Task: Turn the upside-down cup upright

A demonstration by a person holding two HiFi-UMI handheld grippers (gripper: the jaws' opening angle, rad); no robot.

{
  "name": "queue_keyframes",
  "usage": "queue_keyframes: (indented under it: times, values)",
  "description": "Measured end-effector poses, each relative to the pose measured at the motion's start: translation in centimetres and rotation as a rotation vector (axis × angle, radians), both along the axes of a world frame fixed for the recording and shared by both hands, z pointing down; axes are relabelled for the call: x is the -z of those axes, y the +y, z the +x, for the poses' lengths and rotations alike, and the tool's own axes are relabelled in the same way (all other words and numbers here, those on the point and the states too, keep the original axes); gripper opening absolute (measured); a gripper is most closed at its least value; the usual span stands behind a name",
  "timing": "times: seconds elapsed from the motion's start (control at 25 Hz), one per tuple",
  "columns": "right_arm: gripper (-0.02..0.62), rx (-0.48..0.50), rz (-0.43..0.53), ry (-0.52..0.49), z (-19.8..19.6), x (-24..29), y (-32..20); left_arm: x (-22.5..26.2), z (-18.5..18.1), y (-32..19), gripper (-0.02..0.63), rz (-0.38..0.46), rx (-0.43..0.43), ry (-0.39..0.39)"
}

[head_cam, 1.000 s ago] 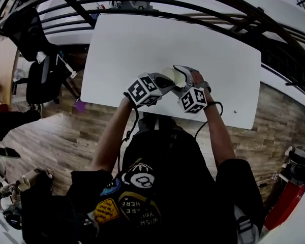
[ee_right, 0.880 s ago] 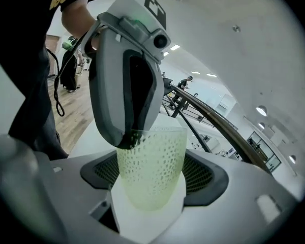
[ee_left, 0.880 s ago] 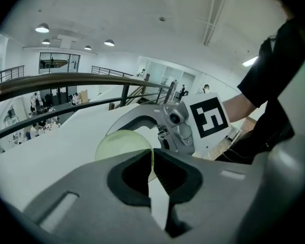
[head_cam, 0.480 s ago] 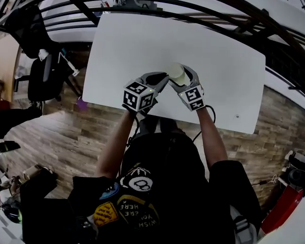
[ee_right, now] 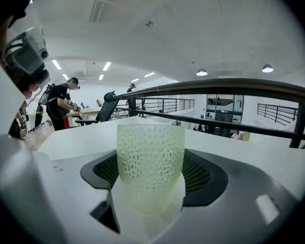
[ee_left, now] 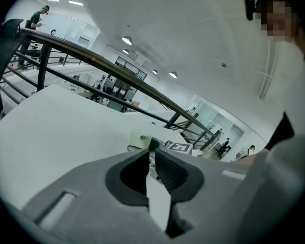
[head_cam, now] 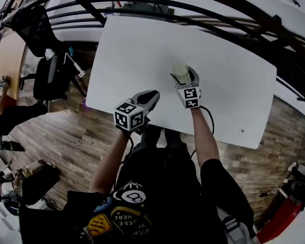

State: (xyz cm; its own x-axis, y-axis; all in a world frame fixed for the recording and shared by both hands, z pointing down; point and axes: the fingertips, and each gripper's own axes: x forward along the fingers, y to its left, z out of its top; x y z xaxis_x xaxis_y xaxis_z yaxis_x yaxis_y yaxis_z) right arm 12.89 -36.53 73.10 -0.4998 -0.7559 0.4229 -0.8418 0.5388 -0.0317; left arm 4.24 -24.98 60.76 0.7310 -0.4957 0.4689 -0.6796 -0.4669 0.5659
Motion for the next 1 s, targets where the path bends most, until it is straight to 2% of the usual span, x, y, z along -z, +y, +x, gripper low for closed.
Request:
queue_keyframes:
  times: [0.32, 0.6, 0.8, 1.0]
  values:
    - [0.367, -0.035, 0.027, 0.005, 1.5, -1.6, 1.8, 0.2, 0.7, -0.5, 0.04, 0.01, -0.008, 0.026]
    - [0.365, 0.001, -0.037, 0.015, 2.0, -1.5, 2.6, 0.2, 2.0, -0.1, 0.04, 0.004, -0.023, 0.033]
    - [0.365, 0.037, -0.066, 0.038, 2.3, -1.1, 4.1, 0.4, 1.5, 0.6, 0.04, 0.0, -0.024, 0.039]
    - [0.367, 0.013, -0.083, 0.062, 2.6, -1.2, 6.2, 1.2, 0.6, 2.5, 0.04, 0.003, -0.033, 0.046]
